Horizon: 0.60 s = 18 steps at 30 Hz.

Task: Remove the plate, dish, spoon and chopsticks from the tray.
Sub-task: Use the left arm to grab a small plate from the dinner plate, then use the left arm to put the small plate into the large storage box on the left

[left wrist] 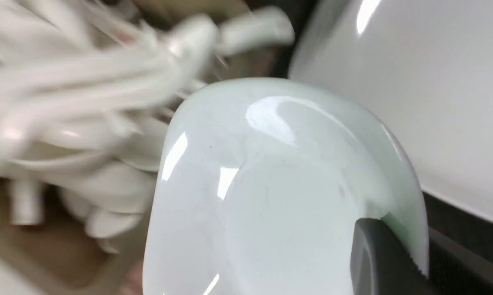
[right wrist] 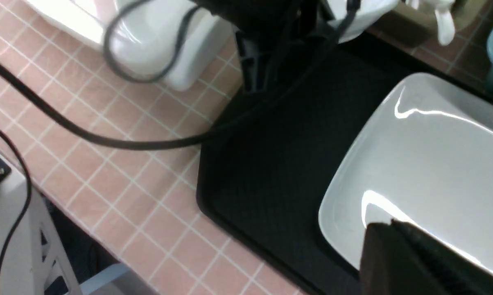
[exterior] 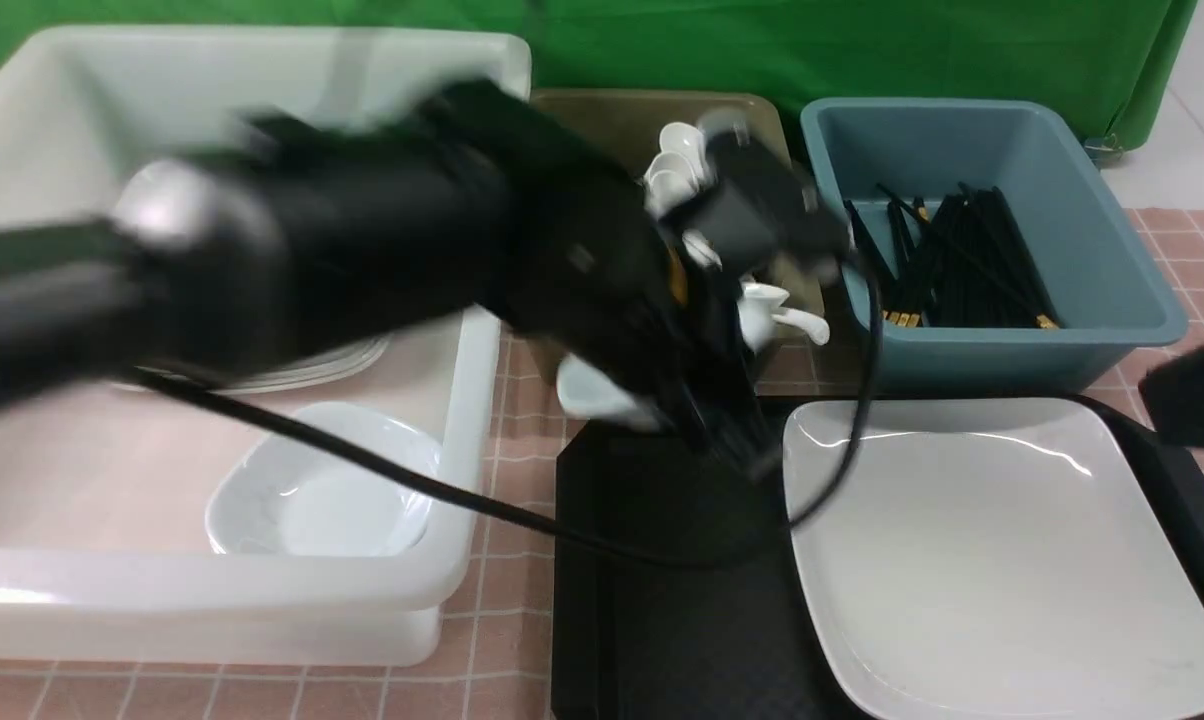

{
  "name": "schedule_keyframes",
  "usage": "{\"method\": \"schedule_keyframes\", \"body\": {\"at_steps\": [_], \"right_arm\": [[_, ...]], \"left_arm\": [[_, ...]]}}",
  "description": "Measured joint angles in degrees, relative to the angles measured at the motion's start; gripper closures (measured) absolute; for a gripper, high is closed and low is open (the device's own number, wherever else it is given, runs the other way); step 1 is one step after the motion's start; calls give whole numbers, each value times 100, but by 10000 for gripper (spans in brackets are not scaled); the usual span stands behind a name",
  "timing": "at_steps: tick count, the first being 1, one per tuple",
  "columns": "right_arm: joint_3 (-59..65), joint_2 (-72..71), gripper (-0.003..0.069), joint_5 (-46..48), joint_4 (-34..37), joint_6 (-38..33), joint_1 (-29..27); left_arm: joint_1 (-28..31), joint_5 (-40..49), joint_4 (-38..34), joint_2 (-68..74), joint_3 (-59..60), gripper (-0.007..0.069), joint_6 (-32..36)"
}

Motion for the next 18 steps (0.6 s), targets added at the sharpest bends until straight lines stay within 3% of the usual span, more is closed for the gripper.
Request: {"method": "schedule_keyframes", "body": {"at_steps": [4, 12, 18], "right_arm": [[-513, 335, 629, -6, 216, -318, 0], [-2278, 2179, 629, 41, 481, -656, 40], [-2938, 3011, 629, 41, 519, -783, 394]], "left_arm": [[405, 65, 40, -768, -33, 613, -153], [2129, 1038, -80, -1416, 306, 613, -661], [2356, 824, -170, -1356, 1232, 614, -792]]}}
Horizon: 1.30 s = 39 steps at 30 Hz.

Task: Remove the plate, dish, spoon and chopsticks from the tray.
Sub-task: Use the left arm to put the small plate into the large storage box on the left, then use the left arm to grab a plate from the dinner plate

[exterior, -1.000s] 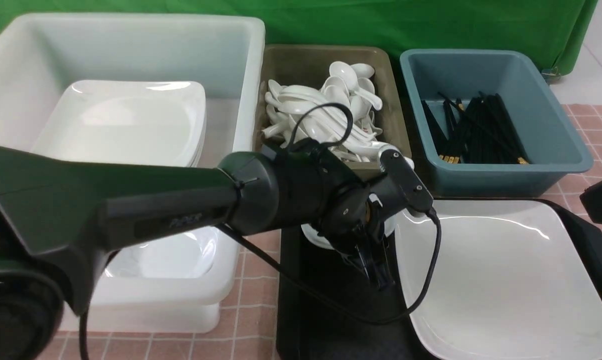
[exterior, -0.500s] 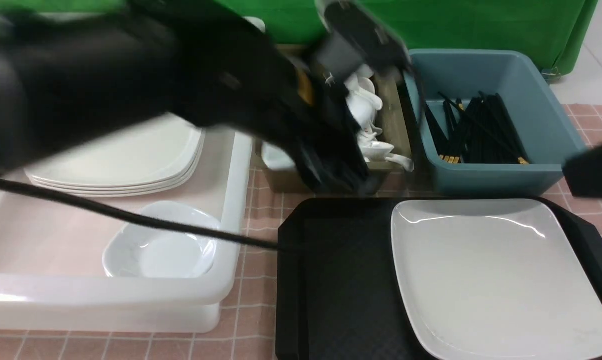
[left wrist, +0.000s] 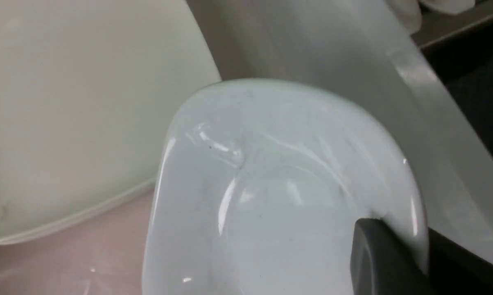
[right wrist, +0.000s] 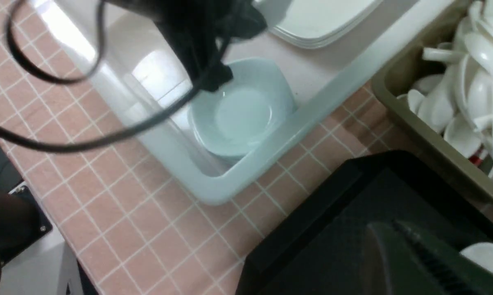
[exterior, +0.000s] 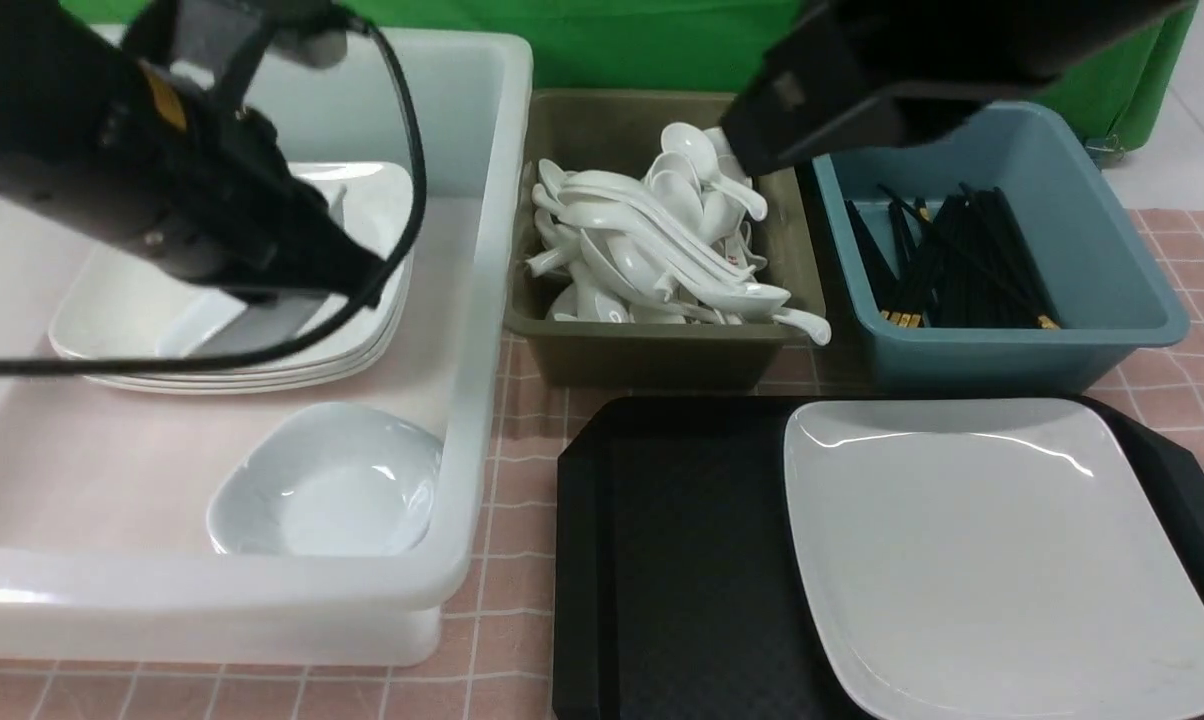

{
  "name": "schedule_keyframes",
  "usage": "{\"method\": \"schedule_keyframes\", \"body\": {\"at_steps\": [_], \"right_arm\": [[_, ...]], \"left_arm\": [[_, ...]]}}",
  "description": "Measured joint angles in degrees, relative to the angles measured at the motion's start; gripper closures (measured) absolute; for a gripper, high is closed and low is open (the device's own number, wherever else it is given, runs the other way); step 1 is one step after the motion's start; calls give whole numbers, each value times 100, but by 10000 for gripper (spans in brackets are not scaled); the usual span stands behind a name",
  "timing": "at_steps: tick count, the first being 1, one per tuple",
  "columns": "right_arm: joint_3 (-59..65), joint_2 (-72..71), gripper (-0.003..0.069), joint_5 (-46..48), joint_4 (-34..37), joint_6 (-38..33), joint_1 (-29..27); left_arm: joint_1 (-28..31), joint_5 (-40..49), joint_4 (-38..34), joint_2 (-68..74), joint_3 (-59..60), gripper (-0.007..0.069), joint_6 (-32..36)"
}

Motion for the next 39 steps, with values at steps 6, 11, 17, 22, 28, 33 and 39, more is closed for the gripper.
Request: {"method": "schedule_keyframes", "body": {"at_steps": [6, 11, 17, 22, 28, 33, 39], "right_arm": [[-78, 291, 629, -11, 36, -101, 359], [-92, 284, 629, -22, 56, -105, 412], [-110, 277, 629, -22, 17, -112, 416], [-110, 142, 629, 1, -574, -113, 407], [-95, -410, 629, 1, -1319, -95, -142], [415, -1046, 629, 1, -1381, -90, -943], [2328, -2329, 629, 1, -1381, 68, -2191]], "left_arm": [[0, -440, -257, 224, 615, 614, -35], [0, -582, -431, 422, 829, 582, 241], [0, -744, -544, 498, 866, 382, 273], [-7, -637, -1148, 304, 581, 183, 386], [-87, -435, -1844, 24, -28, 256, 446], [-667, -381, -2323, 116, -564, 518, 630], [-1715, 24, -2488, 1242, -1591, 626, 614]]}}
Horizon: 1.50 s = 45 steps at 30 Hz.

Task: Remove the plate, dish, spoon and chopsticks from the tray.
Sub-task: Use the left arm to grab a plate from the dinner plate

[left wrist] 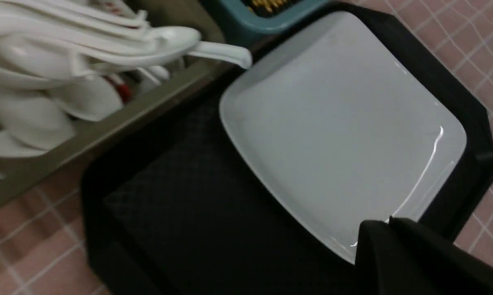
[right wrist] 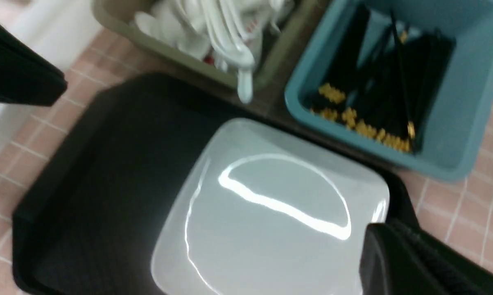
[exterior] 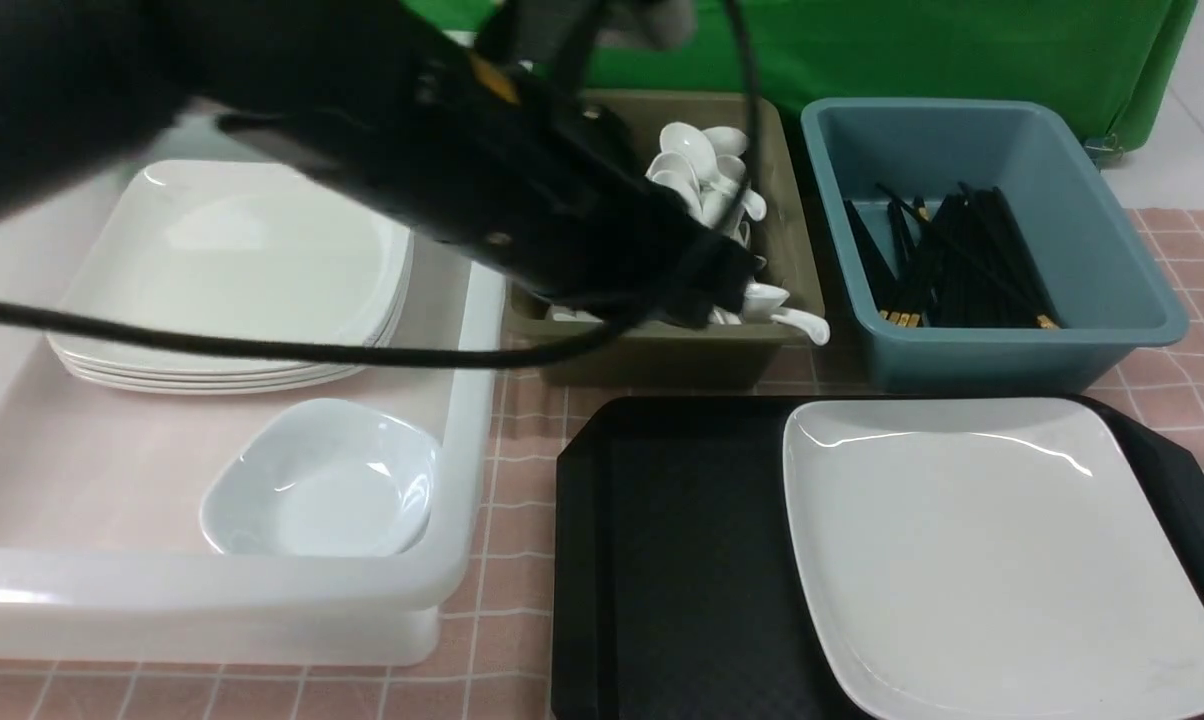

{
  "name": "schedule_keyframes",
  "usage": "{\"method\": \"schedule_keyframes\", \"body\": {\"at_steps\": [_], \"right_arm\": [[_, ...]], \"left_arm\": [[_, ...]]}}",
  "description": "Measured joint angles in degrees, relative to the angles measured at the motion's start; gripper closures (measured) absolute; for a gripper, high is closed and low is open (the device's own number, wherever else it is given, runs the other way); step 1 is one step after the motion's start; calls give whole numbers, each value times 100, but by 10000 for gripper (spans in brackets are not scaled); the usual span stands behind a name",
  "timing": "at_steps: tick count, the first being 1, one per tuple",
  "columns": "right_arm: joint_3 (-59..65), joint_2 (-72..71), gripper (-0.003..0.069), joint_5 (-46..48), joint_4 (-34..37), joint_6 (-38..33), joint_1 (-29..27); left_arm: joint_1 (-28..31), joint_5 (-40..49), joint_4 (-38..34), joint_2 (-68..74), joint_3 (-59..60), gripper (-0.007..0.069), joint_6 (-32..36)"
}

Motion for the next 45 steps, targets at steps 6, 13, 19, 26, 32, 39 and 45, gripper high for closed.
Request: {"method": "schedule_keyframes", "body": {"at_steps": [6, 13, 19, 26, 32, 39, 45], "right_arm": [[1690, -1269, 629, -50, 87, 155, -317], [2209, -1970, 629, -228, 127, 289, -322], [2227, -2054, 629, -344, 127, 296, -322], [2231, -2054, 629, -568, 127, 287, -322], [2233, -2054, 629, -621, 127, 245, -322], [2233, -2054, 629, -621, 127, 170, -322], [2233, -2054, 629, -645, 127, 149, -322]], "left_arm": [[-339, 8, 20, 1646, -947, 536, -105], [-341, -267, 648, 2934, -1608, 279, -780], [-335, -846, 772, 3398, -1705, 149, -845], [-335, -1599, 679, 3767, -1711, 134, -840], [-335, -1971, 552, 3924, -1711, 197, -720], [-352, -2050, 297, 4011, -1763, 421, -649], [-337, -1691, 205, 3881, -1771, 474, -645]]}}
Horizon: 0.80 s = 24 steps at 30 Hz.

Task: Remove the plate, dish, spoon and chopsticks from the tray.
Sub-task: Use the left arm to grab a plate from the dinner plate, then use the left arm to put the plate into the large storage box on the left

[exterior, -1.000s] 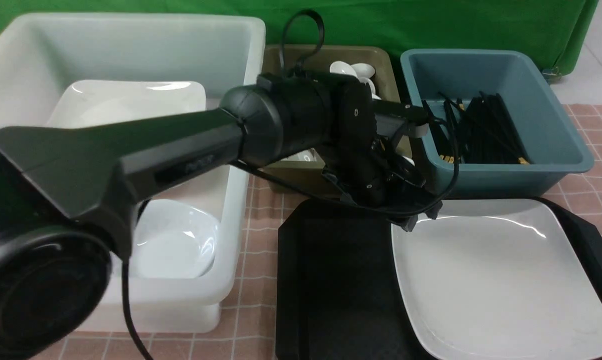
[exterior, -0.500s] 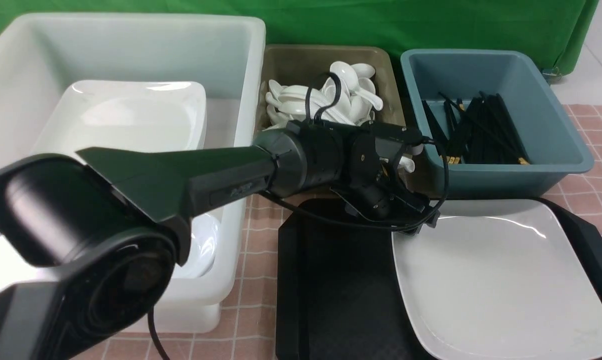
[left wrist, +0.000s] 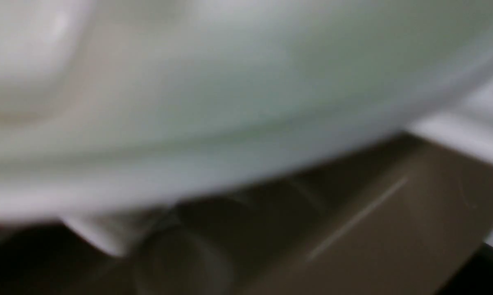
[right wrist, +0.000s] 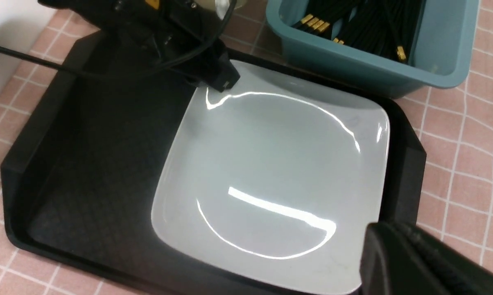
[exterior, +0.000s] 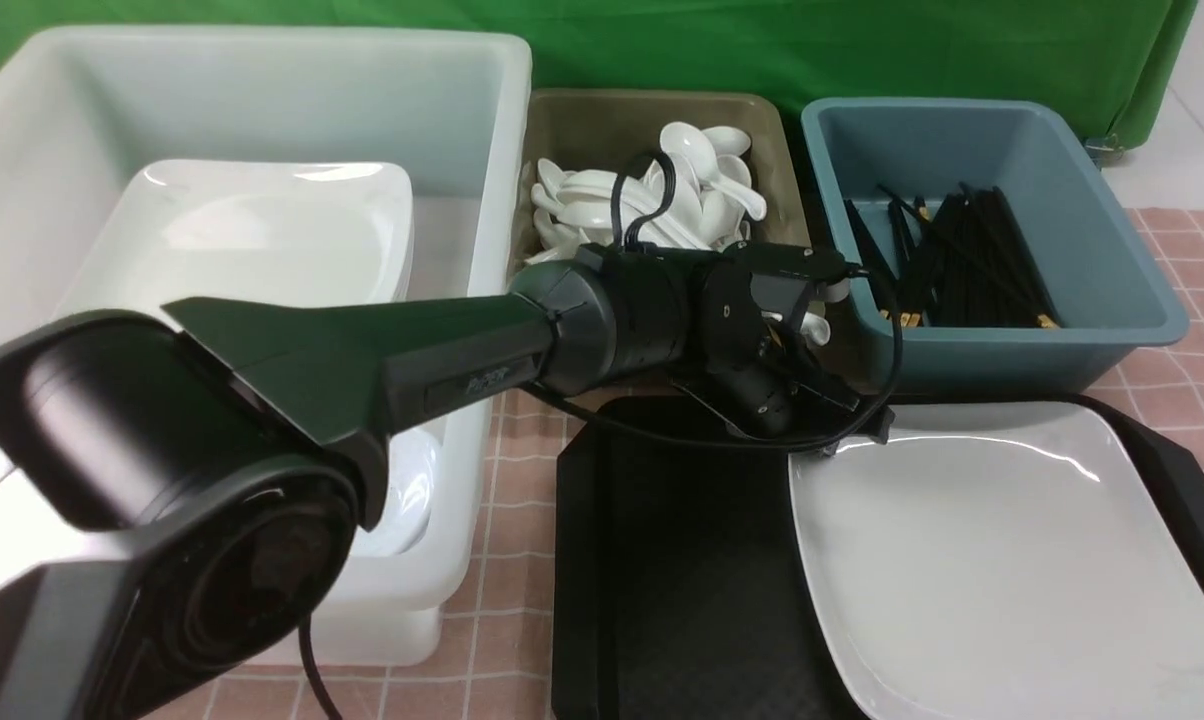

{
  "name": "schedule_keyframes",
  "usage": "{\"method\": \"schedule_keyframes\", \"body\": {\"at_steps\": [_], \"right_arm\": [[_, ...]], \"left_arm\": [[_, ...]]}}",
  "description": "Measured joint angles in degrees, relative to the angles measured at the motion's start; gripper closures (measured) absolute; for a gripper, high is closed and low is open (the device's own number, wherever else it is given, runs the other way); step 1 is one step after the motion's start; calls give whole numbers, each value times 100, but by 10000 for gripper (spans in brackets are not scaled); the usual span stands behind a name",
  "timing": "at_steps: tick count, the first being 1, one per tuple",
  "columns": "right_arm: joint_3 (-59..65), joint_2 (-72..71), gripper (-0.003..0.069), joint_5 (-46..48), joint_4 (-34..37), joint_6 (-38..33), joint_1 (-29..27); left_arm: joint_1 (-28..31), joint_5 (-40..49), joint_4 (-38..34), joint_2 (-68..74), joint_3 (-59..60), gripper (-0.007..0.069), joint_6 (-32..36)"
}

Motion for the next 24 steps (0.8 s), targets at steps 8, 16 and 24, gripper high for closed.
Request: {"method": "schedule_keyframes", "body": {"at_steps": [8, 16, 24], "right_arm": [[0, 0, 629, -114, 0, -5, 0], [0, -17, 629, -252, 295, -5, 0], [0, -28, 629, -317, 636, -49, 0]], "left_arm": [[-5, 1150, 158, -903, 13, 571, 209], [-11, 1994, 600, -1596, 13, 596, 340], [-15, 2193, 1059, -2344, 24, 610, 410]]}}
